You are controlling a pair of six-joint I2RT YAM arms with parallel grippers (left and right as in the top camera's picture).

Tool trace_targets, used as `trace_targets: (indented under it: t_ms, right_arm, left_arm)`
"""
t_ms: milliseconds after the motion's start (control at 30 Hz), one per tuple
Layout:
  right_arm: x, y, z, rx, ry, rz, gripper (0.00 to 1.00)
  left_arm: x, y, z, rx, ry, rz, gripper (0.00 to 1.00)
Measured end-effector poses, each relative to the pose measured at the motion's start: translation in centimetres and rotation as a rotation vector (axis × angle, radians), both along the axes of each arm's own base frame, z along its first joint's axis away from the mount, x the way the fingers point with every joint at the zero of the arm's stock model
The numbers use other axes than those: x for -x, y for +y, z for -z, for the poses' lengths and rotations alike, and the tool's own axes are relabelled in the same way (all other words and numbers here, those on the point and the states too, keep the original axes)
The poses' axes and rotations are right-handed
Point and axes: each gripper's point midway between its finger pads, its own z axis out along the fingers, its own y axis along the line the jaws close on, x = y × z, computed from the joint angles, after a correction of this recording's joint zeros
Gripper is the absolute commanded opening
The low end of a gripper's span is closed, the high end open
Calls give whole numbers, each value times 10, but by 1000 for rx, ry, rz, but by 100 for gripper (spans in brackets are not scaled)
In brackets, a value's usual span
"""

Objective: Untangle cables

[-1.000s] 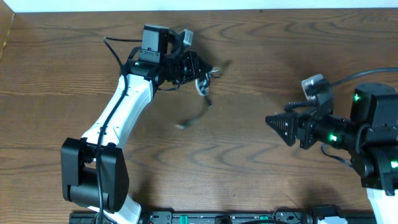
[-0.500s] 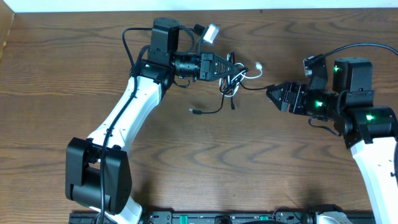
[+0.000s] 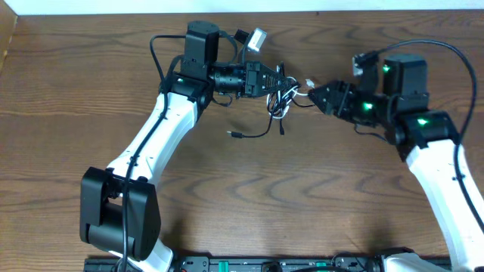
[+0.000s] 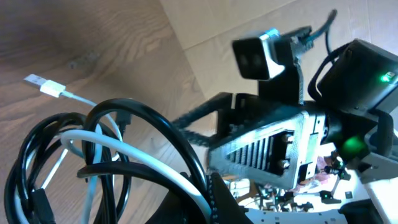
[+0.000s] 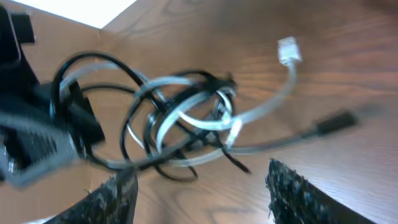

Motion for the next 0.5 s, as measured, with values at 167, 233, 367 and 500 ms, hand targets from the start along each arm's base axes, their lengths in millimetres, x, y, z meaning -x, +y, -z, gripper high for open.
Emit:
trace_targets:
  t_ms: [167, 233, 367, 500]
  right_arm:
    - [-17, 26, 15, -65, 50, 2, 61]
    - [-25, 35, 23, -94, 77, 13, 58]
    - [-41, 48, 29, -148, 74, 16, 52]
    - [-44, 62, 32, -189, 93, 1, 45]
  left_arm:
    - [-2, -5, -2, 0, 4, -16, 7]
    - [-5, -5, -5, 4, 9, -27, 7]
    - [-7, -5, -4, 2, 30, -42, 7]
    - [-8, -5, -4, -1, 53, -52, 8]
